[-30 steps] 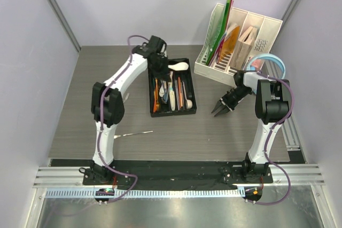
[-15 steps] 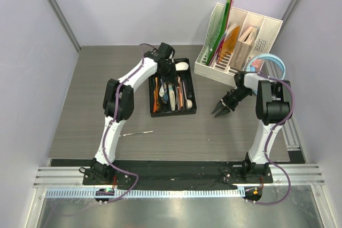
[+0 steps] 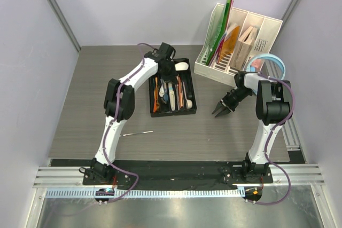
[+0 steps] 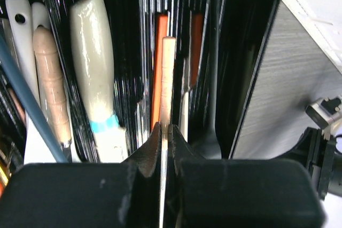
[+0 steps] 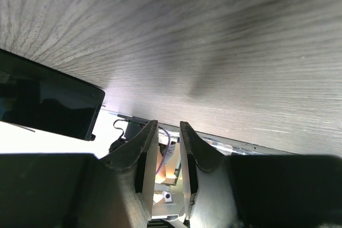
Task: Sort the eating utensils into containers
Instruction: Place the chopstick in the storage box, then pick up the knife at the center of the board.
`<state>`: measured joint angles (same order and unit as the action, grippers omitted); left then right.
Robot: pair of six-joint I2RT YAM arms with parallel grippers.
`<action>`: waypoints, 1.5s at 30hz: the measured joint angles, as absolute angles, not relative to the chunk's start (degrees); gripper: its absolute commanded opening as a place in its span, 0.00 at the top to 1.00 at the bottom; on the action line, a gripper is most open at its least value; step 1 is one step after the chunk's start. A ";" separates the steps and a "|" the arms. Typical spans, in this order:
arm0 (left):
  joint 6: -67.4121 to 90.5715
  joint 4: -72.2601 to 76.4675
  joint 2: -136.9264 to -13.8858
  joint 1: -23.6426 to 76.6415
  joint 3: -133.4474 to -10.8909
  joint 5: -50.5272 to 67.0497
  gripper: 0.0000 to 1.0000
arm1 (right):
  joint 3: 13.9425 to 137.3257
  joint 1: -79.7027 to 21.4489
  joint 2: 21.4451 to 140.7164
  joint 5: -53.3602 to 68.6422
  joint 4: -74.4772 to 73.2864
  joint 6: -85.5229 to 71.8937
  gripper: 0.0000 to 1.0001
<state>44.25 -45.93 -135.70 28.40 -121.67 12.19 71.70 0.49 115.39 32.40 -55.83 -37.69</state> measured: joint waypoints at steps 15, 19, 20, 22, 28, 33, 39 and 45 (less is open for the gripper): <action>46.13 -43.92 -140.64 29.34 -122.85 14.24 0.77 | 71.59 0.49 115.37 32.38 -55.81 -37.47 0.72; 44.80 -43.48 -140.35 29.28 -122.85 14.76 0.76 | 71.59 0.49 115.37 32.36 -55.81 -37.47 0.71; 44.25 -43.46 -139.98 28.99 -122.78 14.81 0.76 | 71.59 0.49 115.37 32.36 -55.81 -37.47 0.72; 42.76 -43.51 -138.41 28.53 -122.21 15.05 0.73 | 71.61 0.49 115.37 32.36 -55.81 -37.50 0.71; 36.86 -44.80 -124.55 23.55 -116.66 14.31 0.63 | 71.92 0.49 115.52 32.36 -56.10 -37.58 0.71; 29.78 -47.75 -109.75 15.64 -110.67 6.87 0.64 | 72.66 0.49 115.98 32.38 -56.88 -37.80 0.71; 21.87 -53.17 -104.14 11.60 -96.51 -2.79 0.64 | 73.47 0.47 116.51 32.42 -57.65 -38.26 0.72; 17.30 -57.10 -106.39 12.62 -83.72 -5.89 0.58 | 74.35 0.47 117.03 32.45 -58.30 -39.40 0.71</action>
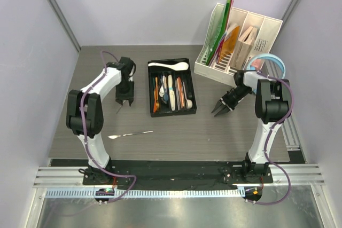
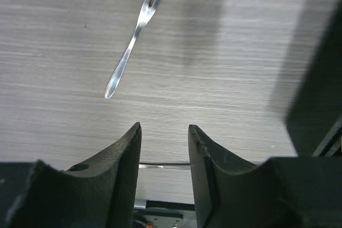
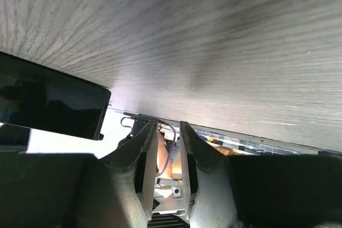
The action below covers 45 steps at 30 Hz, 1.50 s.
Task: Sort the eating utensils into containers
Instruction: Pick up the knife at the center of the board.
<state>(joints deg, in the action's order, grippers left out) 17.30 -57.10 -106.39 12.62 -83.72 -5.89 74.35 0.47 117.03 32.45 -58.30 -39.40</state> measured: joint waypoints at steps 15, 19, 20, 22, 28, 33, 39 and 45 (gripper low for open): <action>14.81 -52.88 -117.58 10.24 -85.89 -9.67 0.58 | 74.28 0.47 116.90 32.36 -58.13 -39.88 0.72; 14.50 -52.29 -118.58 9.17 -88.01 -9.98 0.59 | 74.24 0.47 116.84 32.34 -58.02 -40.05 0.72; 14.48 -52.10 -118.85 8.95 -88.40 -9.98 0.59 | 74.24 0.47 116.84 32.34 -58.00 -40.07 0.72; 14.48 -51.86 -119.35 8.67 -88.75 -9.78 0.61 | 74.24 0.47 116.84 32.34 -57.93 -40.23 0.72; 14.41 -51.00 -119.00 8.49 -88.01 -8.27 0.71 | 74.26 0.47 116.84 32.29 -57.89 -40.47 0.71; 14.57 -48.93 -115.22 8.49 -81.91 -6.81 0.85 | 74.26 0.43 116.84 32.27 -57.80 -40.66 0.72; 15.44 -48.80 -113.60 8.27 -79.15 -4.84 0.98 | 74.32 0.43 116.90 32.29 -57.76 -40.75 0.71; 16.14 -49.52 -113.60 7.27 -79.26 -1.10 1.00 | 74.81 0.43 117.16 32.36 -58.17 -41.15 0.71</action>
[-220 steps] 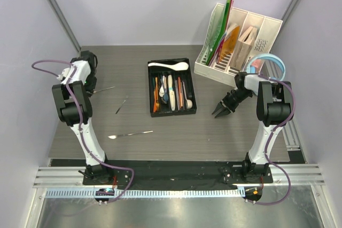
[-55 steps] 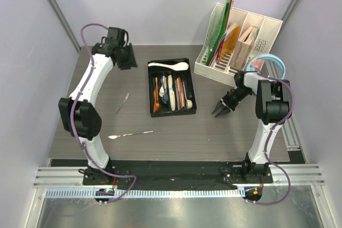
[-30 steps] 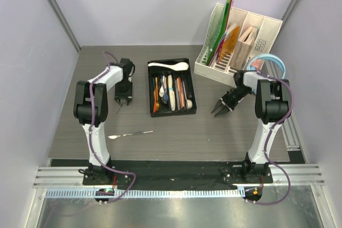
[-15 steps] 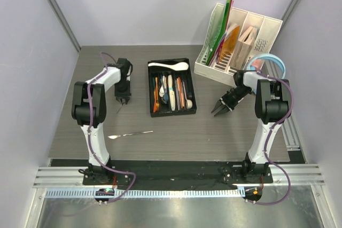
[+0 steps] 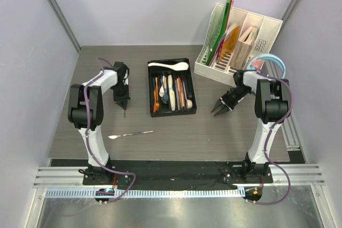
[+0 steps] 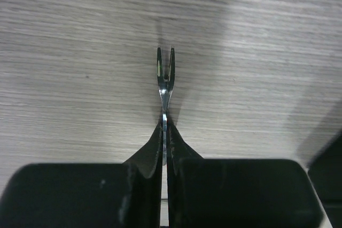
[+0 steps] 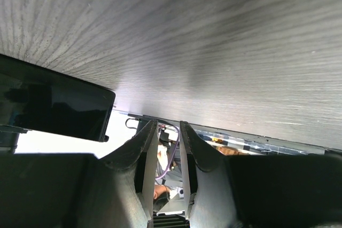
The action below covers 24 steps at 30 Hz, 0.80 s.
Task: Sort the eating utensils into containers
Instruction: Pick up the knife at the center of the board.
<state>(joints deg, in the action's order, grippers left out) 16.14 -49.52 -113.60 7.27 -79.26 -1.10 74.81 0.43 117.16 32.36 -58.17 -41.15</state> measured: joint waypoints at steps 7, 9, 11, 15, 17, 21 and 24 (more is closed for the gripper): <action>16.64 -50.43 -113.49 7.38 -79.26 2.31 1.00 | 75.72 0.36 117.78 32.53 -58.85 -42.28 0.71; 17.12 -50.63 -113.45 7.44 -79.37 2.85 1.00 | 76.16 0.34 118.04 32.56 -59.20 -42.70 0.72; 17.65 -50.74 -113.45 7.51 -79.57 3.27 1.00 | 76.88 0.30 118.41 32.73 -59.53 -43.31 0.72; 18.06 -51.27 -113.21 7.53 -80.44 3.75 1.00 | 78.74 0.21 119.48 33.39 -59.64 -44.10 0.72; 18.20 -51.35 -112.84 7.53 -80.79 3.95 1.00 | 79.59 0.21 120.01 33.71 -59.66 -44.51 0.72; 18.94 -52.07 -111.83 7.53 -81.41 4.45 1.00 | 80.77 0.21 120.68 34.22 -59.66 -45.30 0.72; 19.44 -53.10 -110.45 7.55 -82.15 5.37 1.00 | 81.23 0.21 120.99 34.46 -59.64 -45.50 0.71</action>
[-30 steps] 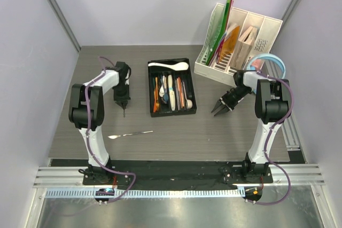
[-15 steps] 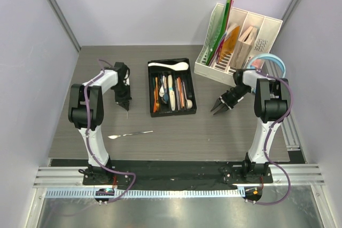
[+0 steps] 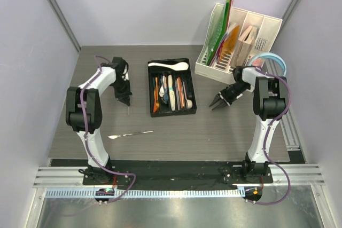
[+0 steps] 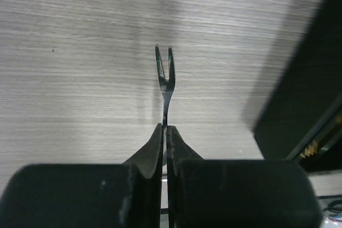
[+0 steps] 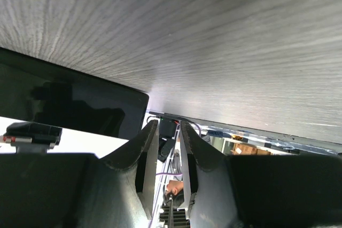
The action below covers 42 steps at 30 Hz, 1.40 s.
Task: Sort the eating utensils into containers
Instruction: Pick up the knife at the center of the board, then place the knife in the storage box.
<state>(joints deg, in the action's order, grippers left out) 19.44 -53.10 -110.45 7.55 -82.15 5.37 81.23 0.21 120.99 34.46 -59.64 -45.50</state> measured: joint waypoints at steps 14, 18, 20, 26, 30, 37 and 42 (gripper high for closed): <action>26.46 -55.68 -108.99 15.22 -98.24 11.18 1.00 | 81.62 0.21 121.25 35.00 -59.53 -45.63 0.71; 28.53 -55.42 -113.14 17.89 -105.54 12.86 1.00 | 81.17 0.21 120.99 35.14 -59.02 -45.50 0.71; 29.23 -55.00 -115.92 19.09 -108.71 13.61 1.00 | 80.93 0.21 120.86 35.16 -58.78 -45.41 0.71; 30.00 -54.59 -122.06 21.65 -111.68 14.92 1.00 | 80.05 0.21 120.36 35.22 -57.91 -45.08 0.71; 30.02 -54.70 -123.92 22.61 -111.68 15.09 1.00 | 79.64 0.21 120.09 35.24 -57.49 -44.77 0.71; 29.78 -54.78 -124.01 22.70 -111.61 14.72 1.00 | 79.55 0.21 120.01 35.27 -57.43 -44.51 0.71; 28.77 -56.55 -124.01 22.70 -111.33 13.43 1.00 | 79.55 0.21 120.01 35.29 -57.47 -44.34 0.71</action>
